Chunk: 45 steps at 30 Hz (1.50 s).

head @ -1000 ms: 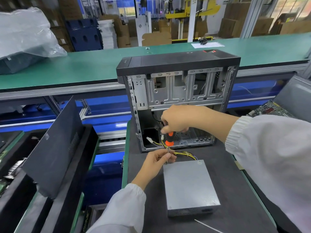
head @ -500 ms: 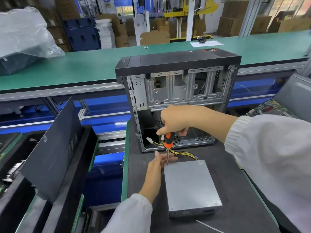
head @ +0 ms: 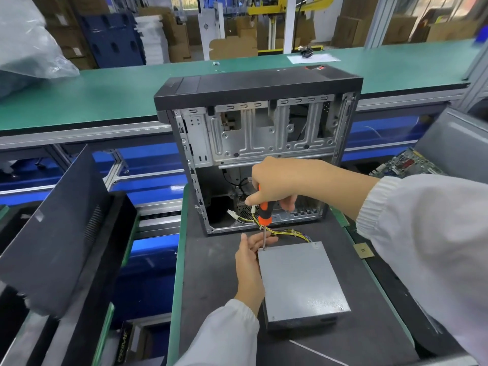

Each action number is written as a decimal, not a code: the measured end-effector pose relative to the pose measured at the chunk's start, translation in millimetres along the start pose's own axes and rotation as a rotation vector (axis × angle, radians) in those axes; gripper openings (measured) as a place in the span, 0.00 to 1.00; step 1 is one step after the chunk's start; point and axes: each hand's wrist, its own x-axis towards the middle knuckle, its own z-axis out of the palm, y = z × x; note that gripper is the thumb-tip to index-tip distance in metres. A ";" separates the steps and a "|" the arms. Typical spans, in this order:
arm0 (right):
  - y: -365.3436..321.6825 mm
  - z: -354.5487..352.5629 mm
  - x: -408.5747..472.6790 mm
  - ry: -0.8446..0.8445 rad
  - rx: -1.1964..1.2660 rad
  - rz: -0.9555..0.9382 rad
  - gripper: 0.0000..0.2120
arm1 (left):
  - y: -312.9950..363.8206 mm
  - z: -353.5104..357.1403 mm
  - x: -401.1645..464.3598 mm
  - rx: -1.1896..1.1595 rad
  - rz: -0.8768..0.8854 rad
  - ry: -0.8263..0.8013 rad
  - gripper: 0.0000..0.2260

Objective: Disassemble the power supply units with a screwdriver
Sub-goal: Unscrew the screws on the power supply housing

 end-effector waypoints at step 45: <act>-4.4 -11.0 -24.6 -0.064 -0.300 -0.004 0.18 | 69.9 -35.1 18.1 0.937 0.173 -0.495 0.10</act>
